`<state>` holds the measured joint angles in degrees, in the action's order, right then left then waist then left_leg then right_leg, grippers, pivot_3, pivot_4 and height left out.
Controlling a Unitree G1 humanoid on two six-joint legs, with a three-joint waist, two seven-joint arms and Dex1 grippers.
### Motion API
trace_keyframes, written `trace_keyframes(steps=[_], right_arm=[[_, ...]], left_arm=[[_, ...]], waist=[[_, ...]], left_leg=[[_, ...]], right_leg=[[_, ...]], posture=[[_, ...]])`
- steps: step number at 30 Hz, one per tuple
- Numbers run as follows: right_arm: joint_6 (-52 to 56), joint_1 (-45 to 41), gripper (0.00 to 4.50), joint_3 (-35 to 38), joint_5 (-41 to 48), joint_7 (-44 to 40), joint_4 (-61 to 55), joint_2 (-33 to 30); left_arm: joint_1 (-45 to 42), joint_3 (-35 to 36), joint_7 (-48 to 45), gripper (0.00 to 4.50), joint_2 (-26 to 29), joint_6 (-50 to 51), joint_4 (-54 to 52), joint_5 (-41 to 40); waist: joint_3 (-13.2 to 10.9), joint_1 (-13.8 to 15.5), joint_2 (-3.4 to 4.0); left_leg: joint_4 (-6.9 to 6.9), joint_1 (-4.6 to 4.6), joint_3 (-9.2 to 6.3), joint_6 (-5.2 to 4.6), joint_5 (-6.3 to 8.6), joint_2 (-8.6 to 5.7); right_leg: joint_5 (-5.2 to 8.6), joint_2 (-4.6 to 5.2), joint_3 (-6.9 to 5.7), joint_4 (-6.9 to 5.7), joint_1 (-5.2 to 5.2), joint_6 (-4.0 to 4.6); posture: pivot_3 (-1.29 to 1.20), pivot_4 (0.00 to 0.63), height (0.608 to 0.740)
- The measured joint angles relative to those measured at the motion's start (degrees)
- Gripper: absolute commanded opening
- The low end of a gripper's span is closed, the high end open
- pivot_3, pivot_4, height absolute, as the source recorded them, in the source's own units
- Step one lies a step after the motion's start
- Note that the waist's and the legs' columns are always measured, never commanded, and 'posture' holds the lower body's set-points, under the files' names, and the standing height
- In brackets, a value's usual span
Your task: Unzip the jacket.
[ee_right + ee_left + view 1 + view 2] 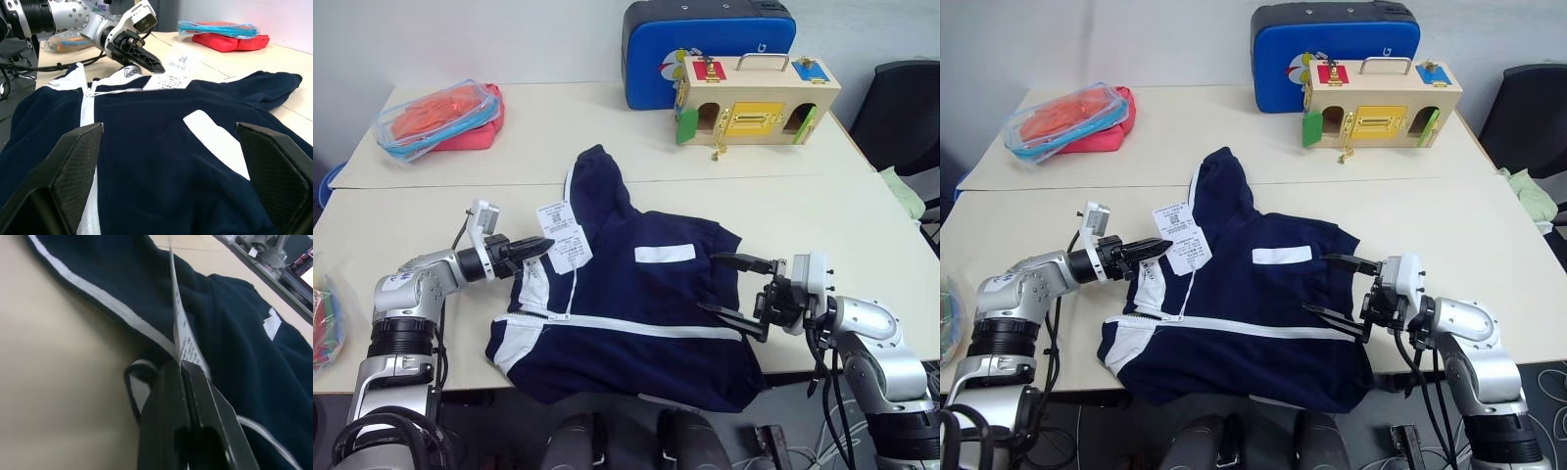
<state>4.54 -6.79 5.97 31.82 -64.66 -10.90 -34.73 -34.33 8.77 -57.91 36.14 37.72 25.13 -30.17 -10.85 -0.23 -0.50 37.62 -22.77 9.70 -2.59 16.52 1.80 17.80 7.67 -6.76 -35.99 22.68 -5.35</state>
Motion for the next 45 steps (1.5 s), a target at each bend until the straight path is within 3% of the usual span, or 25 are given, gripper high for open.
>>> trace_keyframes(steps=[4,10,14,18,21,28,33,37,40,45], right_arm=[[-0.18,0.78,4.5,0.5,-0.17,0.01,0.0,-0.37],[2.11,1.21,4.5,2.9,1.78,0.03,-1.56,-2.9],[3.36,2.27,4.5,5.36,2.95,-0.31,-2.37,-4.86],[6.09,4.06,4.5,5.62,3.21,-0.84,-2.41,-7.06],[8.78,4.01,4.5,4.44,2.12,-0.59,-2.52,-8.41],[22.05,-5.02,4.5,1.29,5.9,1.44,-3.56,-10.12],[28.28,-13.11,4.5,-4.11,5.67,1.69,-3.85,-10.32],[30.23,-19.31,4.5,-11.0,2.04,3.42,-1.3,-5.91],[35.92,-23.98,4.5,-15.17,0.87,5.37,-0.4,-4.68],[49.5,-25.24,4.5,-16.57,1.5,10.92,-1.04,-4.74]], left_arm=[[1.5,2.14,-3.74,0.03,-1.66,-4.17,-3.2,-1.92],[4.71,1.92,-11.34,0.03,-1.63,-7.32,-19.05,-6.12],[6.45,-3.34,-13.49,0.03,-1.45,-8.65,-27.17,-5.24],[10.3,-12.99,-13.86,0.03,-2.18,-15.48,-29.4,3.12],[10.84,-16.18,-11.21,0.53,-3.44,-17.29,-28.58,7.0],[15.44,-12.74,-12.3,2.7,0.43,-21.69,-29.15,7.04],[20.06,-7.23,-14.52,2.7,5.3,-28.78,-29.13,7.13],[22.18,-4.34,-14.71,3.54,8.38,-32.26,-28.42,7.91],[23.65,-1.96,-16.13,4.47,10.41,-34.05,-28.33,7.53],[26.7,-1.72,-17.33,4.47,11.46,-35.37,-28.51,7.38]], waist=[[0.0,-0.01,0.0],[-0.01,0.06,-0.01],[0.0,0.14,-0.01],[0.0,0.12,-0.01],[0.0,0.07,-0.01],[-0.01,-0.58,0.0],[-0.01,-0.55,0.0],[-0.01,-0.85,0.0],[-0.01,-1.08,0.0],[-0.01,-1.25,0.0]], left_leg=[[0.03,-0.01,0.0,-0.01,0.0,0.01],[0.08,-0.04,-0.05,-0.02,0.01,0.01],[0.11,-0.01,-0.07,-0.04,0.02,-0.01],[0.11,0.0,-0.06,-0.06,0.03,0.0],[0.11,0.0,-0.09,-0.07,0.04,0.04],[0.1,-0.03,-0.14,-0.09,0.05,0.09],[0.1,-0.11,-0.25,-0.09,0.08,0.05],[0.1,-0.4,-0.27,-0.12,0.08,-0.08],[0.09,-0.51,-0.28,-0.13,0.07,-0.09],[0.1,-0.57,-0.25,-0.2,0.1,-0.13]], right_leg=[[0.0,0.02,0.0,-0.01,0.0,0.0],[0.0,0.05,-0.02,0.01,-0.04,0.0],[0.0,0.04,-0.03,0.02,-0.09,0.01],[-0.01,0.04,-0.02,0.04,-0.09,0.01],[-0.01,0.05,-0.03,0.04,-0.09,0.02],[0.0,0.12,-0.08,0.04,-0.03,0.04],[0.03,0.28,-0.19,0.08,0.0,0.09],[0.01,0.44,-0.28,0.0,0.31,0.11],[0.01,0.45,-0.33,0.0,0.37,0.11],[0.01,0.47,-0.35,0.04,0.37,0.11]], posture=[[0.0,0.15,0.74],[0.0,0.15,0.74],[0.0,0.15,0.74],[0.0,0.15,0.74],[0.0,0.15,0.74],[0.0,0.15,0.74],[0.0,0.15,0.74],[0.0,0.15,0.74],[0.0,0.15,0.74],[0.0,0.15,0.74]])
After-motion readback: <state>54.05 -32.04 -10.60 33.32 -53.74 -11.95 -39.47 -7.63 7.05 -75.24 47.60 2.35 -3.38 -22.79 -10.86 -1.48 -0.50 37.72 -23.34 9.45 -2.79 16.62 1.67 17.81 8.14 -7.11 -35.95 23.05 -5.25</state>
